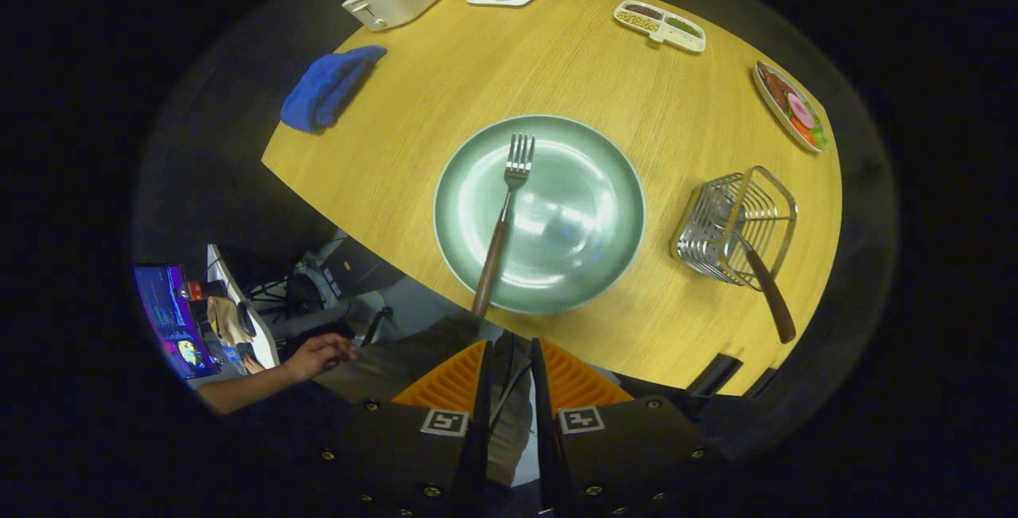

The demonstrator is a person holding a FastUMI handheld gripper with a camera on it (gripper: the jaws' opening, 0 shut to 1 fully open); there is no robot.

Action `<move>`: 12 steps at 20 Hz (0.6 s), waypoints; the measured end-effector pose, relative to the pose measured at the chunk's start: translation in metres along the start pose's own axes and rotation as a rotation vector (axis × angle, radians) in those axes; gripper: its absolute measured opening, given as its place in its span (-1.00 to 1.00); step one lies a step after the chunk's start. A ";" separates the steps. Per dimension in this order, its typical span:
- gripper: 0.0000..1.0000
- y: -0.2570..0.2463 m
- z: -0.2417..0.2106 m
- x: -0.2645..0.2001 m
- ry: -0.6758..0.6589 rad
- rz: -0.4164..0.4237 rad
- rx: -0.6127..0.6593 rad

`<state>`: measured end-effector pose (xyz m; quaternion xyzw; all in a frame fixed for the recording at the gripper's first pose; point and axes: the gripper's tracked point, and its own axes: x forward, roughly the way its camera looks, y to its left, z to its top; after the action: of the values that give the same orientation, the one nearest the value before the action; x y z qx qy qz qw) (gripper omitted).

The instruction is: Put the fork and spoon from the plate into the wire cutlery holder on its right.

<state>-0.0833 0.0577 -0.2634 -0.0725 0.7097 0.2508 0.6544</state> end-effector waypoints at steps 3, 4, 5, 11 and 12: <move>-0.46 0.007 0.009 0.008 0.004 0.022 0.028; -0.46 0.006 0.012 0.009 0.005 0.015 0.024; -0.46 0.007 0.015 0.012 0.003 0.012 0.022; -0.46 0.012 0.027 0.034 0.012 0.003 0.026; -0.46 0.014 0.032 0.040 -0.004 0.014 0.037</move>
<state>-0.0666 0.0931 -0.2989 -0.0550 0.7133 0.2422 0.6554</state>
